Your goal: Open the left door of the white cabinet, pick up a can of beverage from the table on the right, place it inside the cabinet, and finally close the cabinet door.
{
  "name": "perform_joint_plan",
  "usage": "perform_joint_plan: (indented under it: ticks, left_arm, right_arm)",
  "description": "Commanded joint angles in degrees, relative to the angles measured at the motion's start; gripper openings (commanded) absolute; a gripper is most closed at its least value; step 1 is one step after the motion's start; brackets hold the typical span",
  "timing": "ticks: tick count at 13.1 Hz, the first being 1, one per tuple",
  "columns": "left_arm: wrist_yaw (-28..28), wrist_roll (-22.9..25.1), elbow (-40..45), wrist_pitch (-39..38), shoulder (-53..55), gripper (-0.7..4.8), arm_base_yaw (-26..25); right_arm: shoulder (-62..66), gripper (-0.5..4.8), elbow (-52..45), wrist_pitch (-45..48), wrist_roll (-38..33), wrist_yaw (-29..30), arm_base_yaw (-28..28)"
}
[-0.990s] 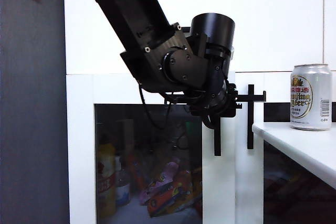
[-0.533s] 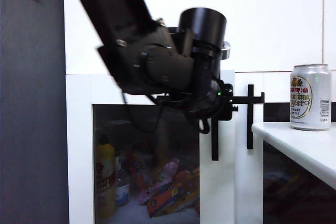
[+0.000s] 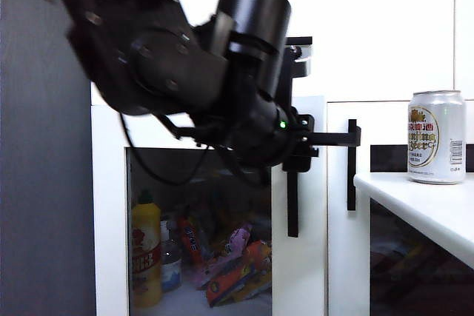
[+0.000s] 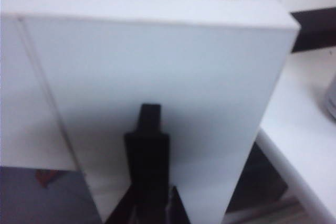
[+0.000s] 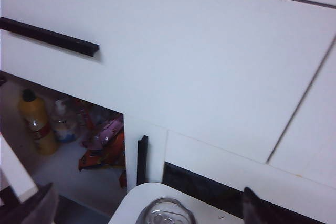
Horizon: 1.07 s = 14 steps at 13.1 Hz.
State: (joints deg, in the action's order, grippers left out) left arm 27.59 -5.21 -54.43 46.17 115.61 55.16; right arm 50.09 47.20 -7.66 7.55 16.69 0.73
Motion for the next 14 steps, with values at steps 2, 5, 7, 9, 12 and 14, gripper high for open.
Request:
perform_joint_plan:
  ticks: [2, 5, 7, 9, 12, 14]
  left_arm:
    - [-1.51, 0.31, 1.75, -3.8, -3.58, -0.05, 1.18]
    - [-1.51, 0.31, 1.77, -3.74, -5.92, -0.05, 1.18]
    - [-1.53, 0.31, 1.81, -3.72, -6.32, -0.05, 1.18]
    - [-1.51, 0.31, 1.81, -3.85, -6.71, -0.05, 1.22]
    - [-1.53, 0.31, 1.92, -3.72, -8.68, -0.05, 1.22]
    - [-1.51, 0.31, 1.97, -3.76, -9.62, -0.05, 1.27]
  right_arm:
    - [0.11, 4.79, 0.2, 0.61, -0.28, 1.99, 0.46]
    - [1.84, 4.79, 0.2, 1.68, -0.26, 2.97, 1.79]
    - [2.95, 4.79, 0.2, 1.92, -0.24, 2.82, 1.81]
    - [4.09, 4.79, 0.2, 2.08, 0.98, 0.66, 1.66]
    - [5.95, 4.79, 0.17, 0.17, 2.29, -5.25, 1.64]
    - [6.58, 4.79, 0.15, -0.44, 2.67, -5.22, 1.64]
